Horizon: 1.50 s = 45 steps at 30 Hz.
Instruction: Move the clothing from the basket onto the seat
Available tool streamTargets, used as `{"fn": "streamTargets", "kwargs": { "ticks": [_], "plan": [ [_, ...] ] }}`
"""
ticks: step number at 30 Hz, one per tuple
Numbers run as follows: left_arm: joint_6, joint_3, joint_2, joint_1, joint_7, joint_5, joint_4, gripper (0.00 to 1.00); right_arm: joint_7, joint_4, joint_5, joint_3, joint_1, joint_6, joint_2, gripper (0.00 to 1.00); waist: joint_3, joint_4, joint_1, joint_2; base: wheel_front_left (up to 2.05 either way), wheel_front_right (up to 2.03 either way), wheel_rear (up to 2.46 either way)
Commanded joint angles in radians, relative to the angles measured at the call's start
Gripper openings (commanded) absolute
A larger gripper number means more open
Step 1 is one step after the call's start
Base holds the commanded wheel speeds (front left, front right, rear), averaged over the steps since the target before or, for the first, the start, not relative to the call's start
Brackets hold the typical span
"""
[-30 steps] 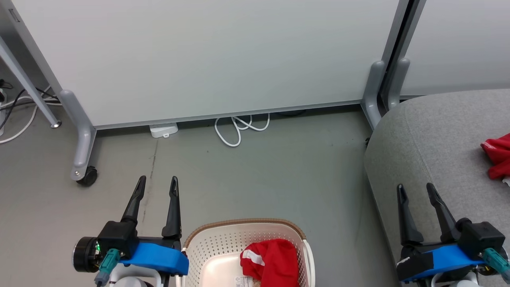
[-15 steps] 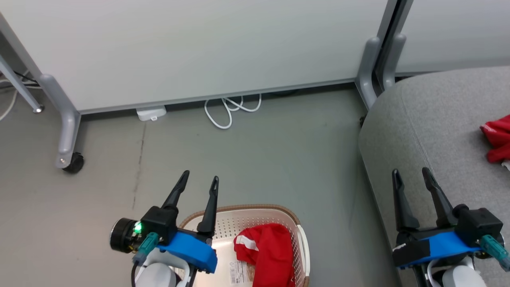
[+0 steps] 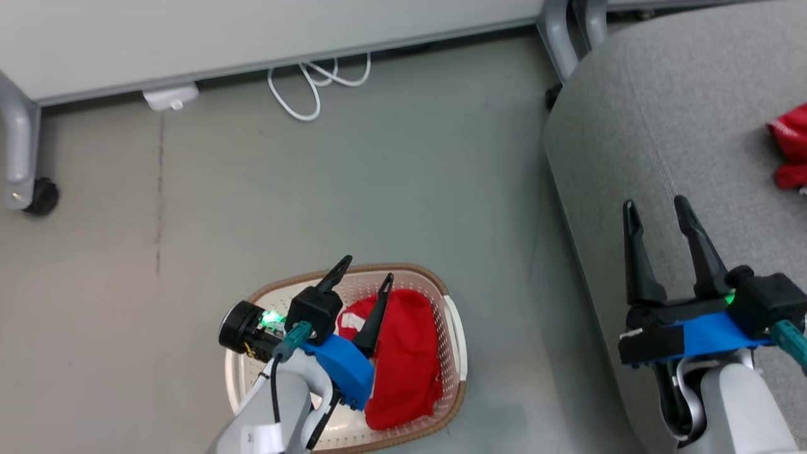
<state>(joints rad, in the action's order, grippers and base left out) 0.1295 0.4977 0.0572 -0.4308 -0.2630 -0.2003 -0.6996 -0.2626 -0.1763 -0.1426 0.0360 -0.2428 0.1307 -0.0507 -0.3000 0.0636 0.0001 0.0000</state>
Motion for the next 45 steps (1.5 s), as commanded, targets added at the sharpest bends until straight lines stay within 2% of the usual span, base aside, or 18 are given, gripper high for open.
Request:
{"fn": "streamTargets", "kwargs": {
  "ticks": [1, 11, 20, 33, 45],
  "plan": [
    [0.001, 0.014, 0.009, -0.03, -0.003, -0.005, -0.016, 1.0, -0.003, 0.007, 0.004, 0.0, -0.023, 0.0, 0.001, 1.0, -0.055, 0.029, -0.0001, 0.0, 0.0, 0.0, 0.0],
    [0.001, 0.192, 0.03, -0.189, -0.003, -0.096, -0.213, 1.0, -0.004, 0.035, -0.007, -0.008, -0.109, 0.0, 0.001, 1.0, -0.22, 0.059, -0.0001, 0.0, 0.0, 0.0, 0.0],
    [0.001, 0.376, 0.019, -0.298, 0.034, -0.222, -0.382, 1.0, -0.004, 0.053, 0.009, -0.016, -0.171, 0.0, 0.001, 1.0, -0.341, 0.061, -0.0001, 0.0, 0.0, 0.0, 0.0],
    [0.001, 0.531, 0.04, -0.395, 0.144, -0.437, -0.439, 1.0, -0.004, 0.091, 0.02, -0.016, -0.238, 0.0, -0.016, 1.0, -0.492, 0.072, -0.0001, 0.0, 0.0, 0.0, 0.0],
    [0.001, 0.618, 0.061, -0.481, 0.155, -0.554, -0.46, 1.0, -0.004, 0.13, 0.022, -0.025, -0.273, 0.0, -0.019, 1.0, -0.608, 0.088, -0.0001, 0.0, 0.0, 0.0, 0.0]
  ]
}}
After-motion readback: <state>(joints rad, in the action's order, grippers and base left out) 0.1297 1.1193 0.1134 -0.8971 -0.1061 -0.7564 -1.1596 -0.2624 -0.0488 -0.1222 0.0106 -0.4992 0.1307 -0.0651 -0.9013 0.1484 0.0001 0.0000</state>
